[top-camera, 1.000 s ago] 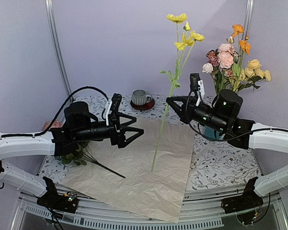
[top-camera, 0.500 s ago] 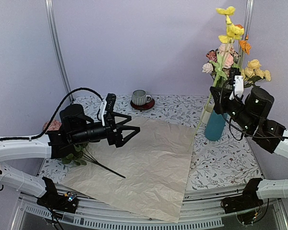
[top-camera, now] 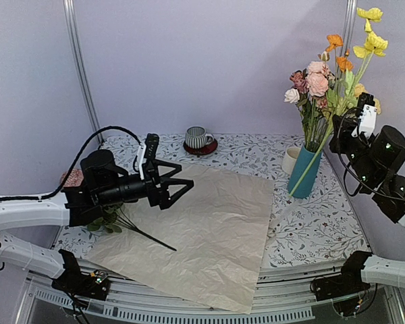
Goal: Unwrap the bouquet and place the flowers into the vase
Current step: Place the fake flower in the vase.
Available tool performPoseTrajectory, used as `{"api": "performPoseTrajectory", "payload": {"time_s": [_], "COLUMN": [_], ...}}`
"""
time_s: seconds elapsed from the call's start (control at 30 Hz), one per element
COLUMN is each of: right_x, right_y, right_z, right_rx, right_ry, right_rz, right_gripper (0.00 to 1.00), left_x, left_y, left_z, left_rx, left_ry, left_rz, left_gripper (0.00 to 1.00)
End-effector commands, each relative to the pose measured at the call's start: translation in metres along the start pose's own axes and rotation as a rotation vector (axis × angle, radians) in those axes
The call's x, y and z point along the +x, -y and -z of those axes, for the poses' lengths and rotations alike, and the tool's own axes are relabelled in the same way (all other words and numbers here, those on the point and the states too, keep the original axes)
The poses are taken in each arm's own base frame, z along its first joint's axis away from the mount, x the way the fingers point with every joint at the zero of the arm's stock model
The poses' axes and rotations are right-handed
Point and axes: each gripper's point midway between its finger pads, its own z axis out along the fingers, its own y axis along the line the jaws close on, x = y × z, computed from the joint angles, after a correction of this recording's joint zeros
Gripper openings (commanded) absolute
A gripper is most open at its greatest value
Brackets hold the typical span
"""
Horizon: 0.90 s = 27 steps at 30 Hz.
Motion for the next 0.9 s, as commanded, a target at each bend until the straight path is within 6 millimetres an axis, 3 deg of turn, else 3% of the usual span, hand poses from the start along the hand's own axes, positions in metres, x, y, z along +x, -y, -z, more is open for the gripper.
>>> {"api": "performPoseTrajectory", "payload": {"time_s": [0.0,0.87], "right_x": [-0.024,-0.030], "right_y": [0.019,0.037], "right_z": [0.005,-0.007], "right_rx": [0.085,0.147], "right_ry": [0.056,0.068], "right_rz": [0.036,-0.001], "right_gripper": [0.01,0.01], "left_x": [-0.003,-0.007], "left_y": [0.005,0.006], "left_z": [0.006,0.018], "left_rx": [0.008,-0.008], "left_ry": [0.026,0.049], "left_rz": [-0.008,-0.027], "left_gripper": [0.98,0.98]}}
